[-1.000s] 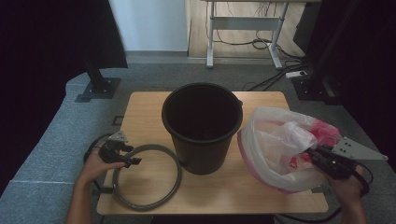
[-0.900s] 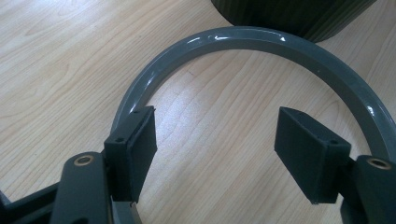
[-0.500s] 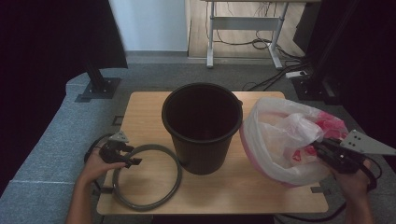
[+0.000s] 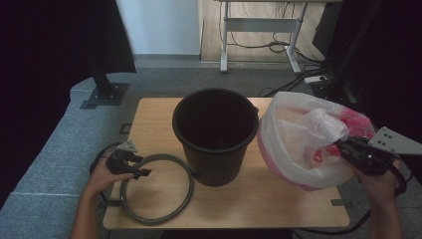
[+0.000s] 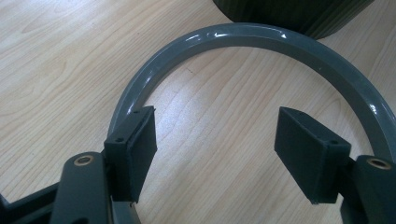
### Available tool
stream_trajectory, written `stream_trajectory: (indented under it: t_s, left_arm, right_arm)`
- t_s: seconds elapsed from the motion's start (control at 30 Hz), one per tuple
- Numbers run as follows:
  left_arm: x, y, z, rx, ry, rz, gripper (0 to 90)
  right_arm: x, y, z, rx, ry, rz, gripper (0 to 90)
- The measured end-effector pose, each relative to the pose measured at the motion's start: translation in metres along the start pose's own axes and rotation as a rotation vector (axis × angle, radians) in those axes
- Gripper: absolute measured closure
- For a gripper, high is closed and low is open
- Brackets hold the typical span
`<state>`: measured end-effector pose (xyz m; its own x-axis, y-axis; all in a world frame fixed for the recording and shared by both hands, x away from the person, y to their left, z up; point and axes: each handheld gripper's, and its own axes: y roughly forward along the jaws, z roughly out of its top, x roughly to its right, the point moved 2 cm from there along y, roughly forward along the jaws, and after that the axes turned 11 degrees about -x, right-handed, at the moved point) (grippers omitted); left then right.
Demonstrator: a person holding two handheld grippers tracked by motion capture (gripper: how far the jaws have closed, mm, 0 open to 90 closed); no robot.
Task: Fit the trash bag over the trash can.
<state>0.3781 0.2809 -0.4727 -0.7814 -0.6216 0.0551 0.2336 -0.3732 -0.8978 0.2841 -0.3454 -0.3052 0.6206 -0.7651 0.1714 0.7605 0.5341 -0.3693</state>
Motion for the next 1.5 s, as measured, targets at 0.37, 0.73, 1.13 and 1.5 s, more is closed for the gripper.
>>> stream_trajectory:
  t_s: [0.37,0.73,1.13,1.5]
  left_arm:
    - [0.000,0.001,0.001,-0.004,0.001,-0.002,30.0]
    - [0.000,0.001,0.000,-0.009,0.001,0.001,30.0]
    - [-0.001,0.002,-0.001,-0.014,-0.001,0.002,29.9]
    - [-0.001,0.002,-0.002,-0.015,-0.004,0.003,29.9]
  right_arm:
    - [0.000,0.001,0.019,0.026,-0.017,0.004,87.8]
    - [-0.009,0.017,0.038,0.037,-0.043,0.033,87.8]
    - [-0.013,0.032,0.045,0.033,-0.045,0.055,87.8]
    - [-0.015,0.045,0.053,0.027,-0.054,0.063,87.8]
